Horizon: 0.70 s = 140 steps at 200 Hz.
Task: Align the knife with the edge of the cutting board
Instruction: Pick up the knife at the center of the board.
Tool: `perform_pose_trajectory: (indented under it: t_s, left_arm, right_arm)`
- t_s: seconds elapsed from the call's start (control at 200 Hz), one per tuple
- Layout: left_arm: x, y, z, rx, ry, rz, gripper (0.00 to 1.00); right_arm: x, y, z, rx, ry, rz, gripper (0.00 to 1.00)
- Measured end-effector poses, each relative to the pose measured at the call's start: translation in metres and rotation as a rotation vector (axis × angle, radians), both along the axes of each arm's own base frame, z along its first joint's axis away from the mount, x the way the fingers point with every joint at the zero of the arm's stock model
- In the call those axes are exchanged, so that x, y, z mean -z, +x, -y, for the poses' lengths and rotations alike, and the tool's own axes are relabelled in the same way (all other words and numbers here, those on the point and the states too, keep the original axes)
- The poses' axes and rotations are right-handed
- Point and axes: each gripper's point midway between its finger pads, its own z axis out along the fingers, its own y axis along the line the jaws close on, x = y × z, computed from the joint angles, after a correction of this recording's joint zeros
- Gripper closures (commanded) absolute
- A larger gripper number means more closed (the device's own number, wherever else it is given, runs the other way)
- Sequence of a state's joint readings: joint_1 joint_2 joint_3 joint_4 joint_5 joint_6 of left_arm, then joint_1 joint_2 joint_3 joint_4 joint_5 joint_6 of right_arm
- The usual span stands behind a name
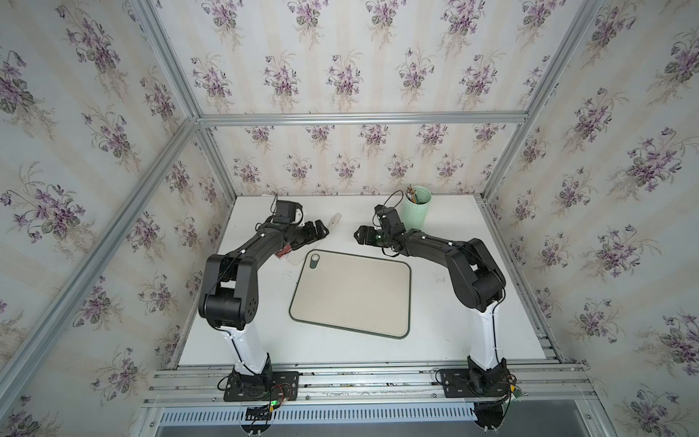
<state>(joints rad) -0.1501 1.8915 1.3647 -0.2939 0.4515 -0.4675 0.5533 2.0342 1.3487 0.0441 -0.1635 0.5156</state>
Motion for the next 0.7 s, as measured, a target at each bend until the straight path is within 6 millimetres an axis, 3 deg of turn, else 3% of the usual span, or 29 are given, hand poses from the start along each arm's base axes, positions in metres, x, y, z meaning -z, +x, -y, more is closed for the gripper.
perform_pose_trajectory:
  t_s: [0.16, 0.405, 0.699]
  left_arm:
    - [-0.003, 0.036, 0.031, 0.084, 0.107, 0.054, 0.0]
    - [0.007, 0.077, 0.06, 0.213, 0.321, 0.109, 0.02]
    - [0.05, 0.095, 0.047, 0.259, 0.468, 0.045, 0.05]
  right_arm:
    - [-0.027, -0.04, 0.028, 0.042, 0.048, 0.039, 0.14]
    - [-0.041, -0.089, 0.064, 0.093, 0.082, 0.056, 0.13]
    - [-0.052, -0.118, 0.083, 0.109, 0.114, 0.078, 0.13]
